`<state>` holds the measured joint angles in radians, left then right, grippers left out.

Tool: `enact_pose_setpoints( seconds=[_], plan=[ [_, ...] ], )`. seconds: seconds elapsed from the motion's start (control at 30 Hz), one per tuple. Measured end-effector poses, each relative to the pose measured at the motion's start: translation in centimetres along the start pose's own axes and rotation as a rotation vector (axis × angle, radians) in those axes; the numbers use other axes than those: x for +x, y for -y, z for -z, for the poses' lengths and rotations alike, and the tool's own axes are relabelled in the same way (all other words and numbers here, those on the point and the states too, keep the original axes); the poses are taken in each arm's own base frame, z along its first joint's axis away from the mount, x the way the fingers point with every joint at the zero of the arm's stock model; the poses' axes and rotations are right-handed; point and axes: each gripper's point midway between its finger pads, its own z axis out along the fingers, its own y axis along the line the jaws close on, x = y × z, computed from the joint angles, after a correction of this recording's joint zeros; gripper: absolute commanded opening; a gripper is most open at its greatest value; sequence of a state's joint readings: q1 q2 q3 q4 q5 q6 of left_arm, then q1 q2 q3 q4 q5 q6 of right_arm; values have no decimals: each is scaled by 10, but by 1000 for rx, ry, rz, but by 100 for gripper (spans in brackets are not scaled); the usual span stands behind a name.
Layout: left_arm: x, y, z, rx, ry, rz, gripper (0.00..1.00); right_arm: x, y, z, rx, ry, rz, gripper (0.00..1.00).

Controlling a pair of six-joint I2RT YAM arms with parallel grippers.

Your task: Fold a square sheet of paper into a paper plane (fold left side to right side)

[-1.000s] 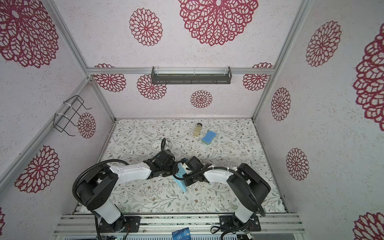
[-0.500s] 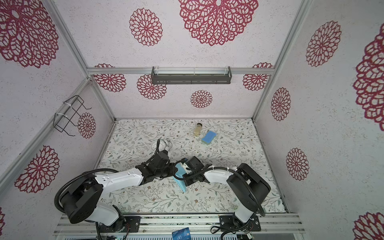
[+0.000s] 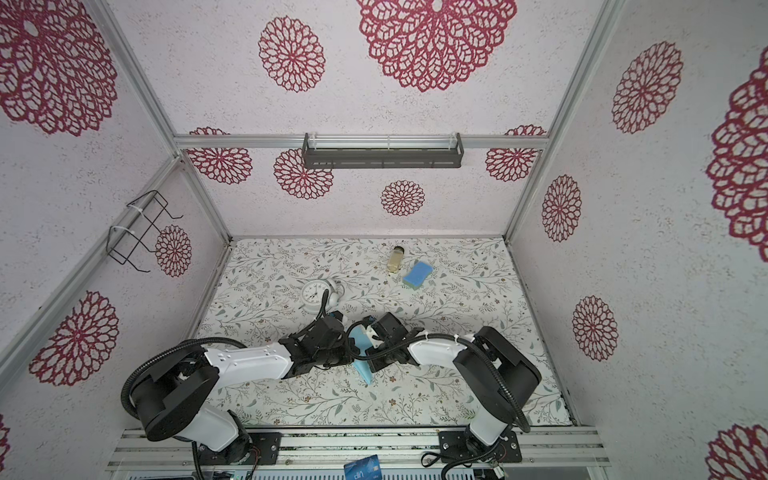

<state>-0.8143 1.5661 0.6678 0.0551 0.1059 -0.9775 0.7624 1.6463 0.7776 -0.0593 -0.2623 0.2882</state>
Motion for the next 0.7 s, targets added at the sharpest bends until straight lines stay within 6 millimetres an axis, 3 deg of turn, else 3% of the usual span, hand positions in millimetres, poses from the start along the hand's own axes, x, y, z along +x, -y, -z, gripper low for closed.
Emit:
enact_pose_setpoints(
  seconds=[0.5, 0.7],
  plan=[
    [12, -15, -12, -30, -15, 23, 0, 0, -1, 0, -8, -3, -11, 0],
    [15, -16, -16, -37, -13, 36, 0, 4, -2, 3, -11, -17, -39, 14]
  ],
)
